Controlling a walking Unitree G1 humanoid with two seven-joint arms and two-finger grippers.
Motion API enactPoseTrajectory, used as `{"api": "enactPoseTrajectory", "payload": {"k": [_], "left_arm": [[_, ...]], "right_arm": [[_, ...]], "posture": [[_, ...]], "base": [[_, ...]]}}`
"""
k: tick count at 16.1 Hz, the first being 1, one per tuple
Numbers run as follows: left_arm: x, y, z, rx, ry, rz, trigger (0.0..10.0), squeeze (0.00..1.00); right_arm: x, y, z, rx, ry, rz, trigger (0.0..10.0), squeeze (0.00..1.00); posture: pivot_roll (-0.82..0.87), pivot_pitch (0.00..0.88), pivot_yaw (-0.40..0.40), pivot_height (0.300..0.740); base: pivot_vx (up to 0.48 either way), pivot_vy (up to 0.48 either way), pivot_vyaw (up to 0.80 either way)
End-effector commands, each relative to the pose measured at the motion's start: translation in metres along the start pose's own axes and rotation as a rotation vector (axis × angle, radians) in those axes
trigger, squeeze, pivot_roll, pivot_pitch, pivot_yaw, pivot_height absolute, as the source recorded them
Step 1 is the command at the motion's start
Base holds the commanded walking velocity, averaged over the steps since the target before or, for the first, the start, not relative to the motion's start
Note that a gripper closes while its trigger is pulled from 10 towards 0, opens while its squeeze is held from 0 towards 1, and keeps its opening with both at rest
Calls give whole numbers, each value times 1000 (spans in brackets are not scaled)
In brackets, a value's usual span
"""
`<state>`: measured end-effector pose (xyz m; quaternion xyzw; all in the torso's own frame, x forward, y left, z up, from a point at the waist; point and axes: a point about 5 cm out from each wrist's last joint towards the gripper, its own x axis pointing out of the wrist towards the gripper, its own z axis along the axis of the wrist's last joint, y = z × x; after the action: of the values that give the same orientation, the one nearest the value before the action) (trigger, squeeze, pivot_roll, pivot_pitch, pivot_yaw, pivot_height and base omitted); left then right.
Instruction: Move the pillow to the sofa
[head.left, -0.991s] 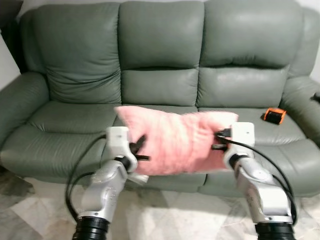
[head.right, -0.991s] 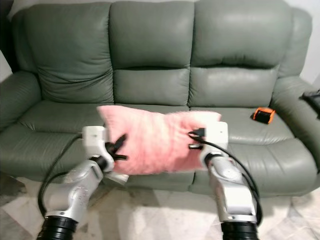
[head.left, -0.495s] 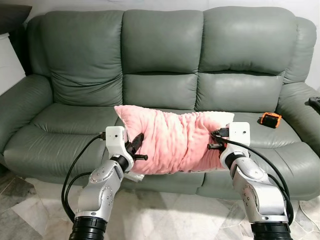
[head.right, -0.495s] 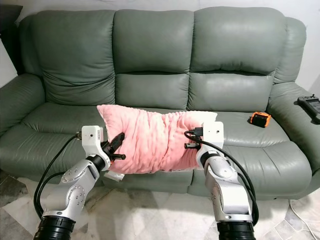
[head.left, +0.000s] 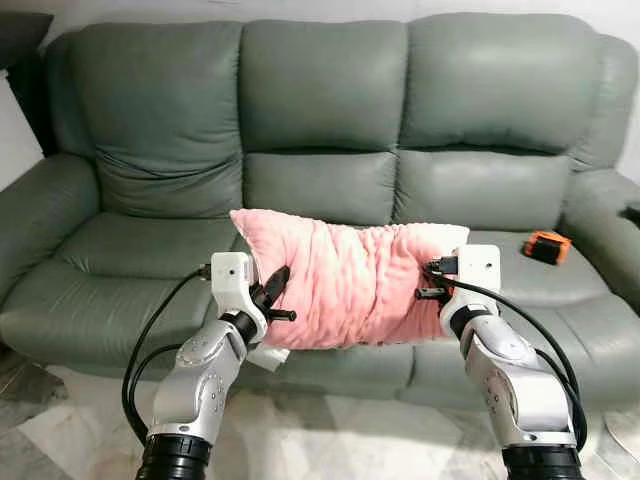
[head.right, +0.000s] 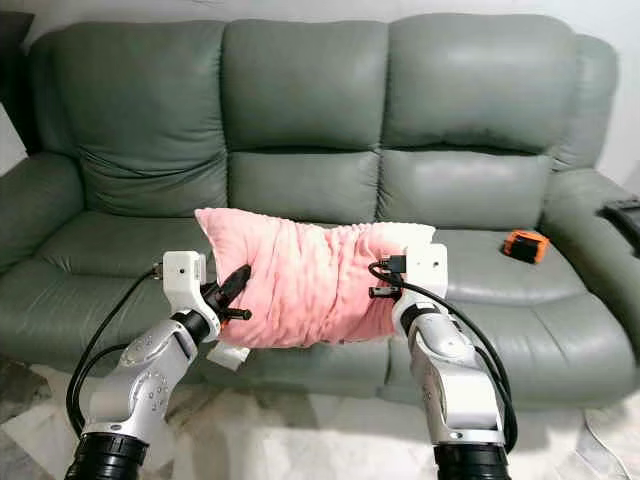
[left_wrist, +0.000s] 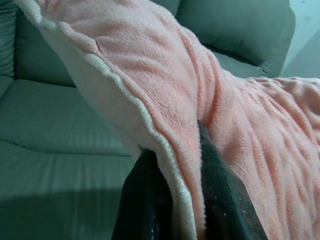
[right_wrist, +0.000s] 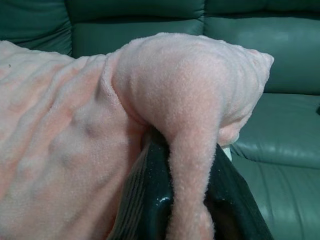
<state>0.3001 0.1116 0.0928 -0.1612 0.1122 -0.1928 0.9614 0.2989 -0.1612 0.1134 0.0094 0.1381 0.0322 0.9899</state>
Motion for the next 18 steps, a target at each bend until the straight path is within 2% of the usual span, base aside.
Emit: {"api": "enactPoseTrajectory", "payload": {"k": [1,9,18], "left_arm": [[1,-5,7,17,-25,-30,10000,0],[1,-4,5,41,2,-27,10000,0],[3,-5,3,71,22,-31,10000,0]], "right_arm": [[2,6,6,4,-26,18,10000,0],[2,6,5,8,-25,17,10000,0],[2,6,4,16,-26,10,10000,0]], "posture": [[-181,0,33,740],[-179,0,36,740],[-177,0,39,740]], "base": [[454,0,0],[437,0,0],[0,0,0]]}}
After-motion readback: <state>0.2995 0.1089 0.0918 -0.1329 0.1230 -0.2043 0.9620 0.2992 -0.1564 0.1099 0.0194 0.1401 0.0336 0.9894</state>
